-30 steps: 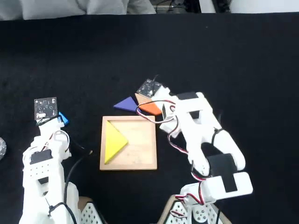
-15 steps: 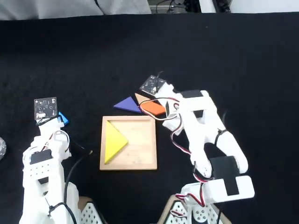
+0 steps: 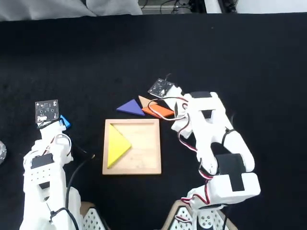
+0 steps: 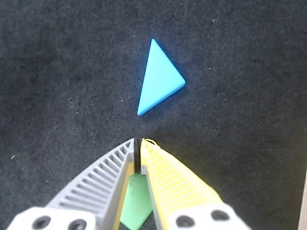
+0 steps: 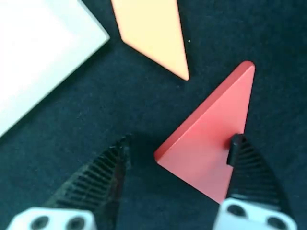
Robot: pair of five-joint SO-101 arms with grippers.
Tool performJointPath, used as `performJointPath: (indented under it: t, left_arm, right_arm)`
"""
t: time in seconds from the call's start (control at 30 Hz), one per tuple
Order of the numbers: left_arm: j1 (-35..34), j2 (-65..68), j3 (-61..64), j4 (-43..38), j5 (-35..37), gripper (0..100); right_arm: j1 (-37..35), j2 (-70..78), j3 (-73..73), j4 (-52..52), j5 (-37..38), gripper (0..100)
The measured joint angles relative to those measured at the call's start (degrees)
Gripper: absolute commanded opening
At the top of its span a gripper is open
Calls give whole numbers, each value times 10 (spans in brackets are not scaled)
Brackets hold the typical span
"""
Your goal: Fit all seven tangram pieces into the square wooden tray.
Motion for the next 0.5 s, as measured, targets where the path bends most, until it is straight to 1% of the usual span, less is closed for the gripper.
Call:
performJointPath:
  t: [0.5]
  left_arm:
    - [0,0,0,0,0,31]
  right_arm:
    - [2,1,0,0,23,304]
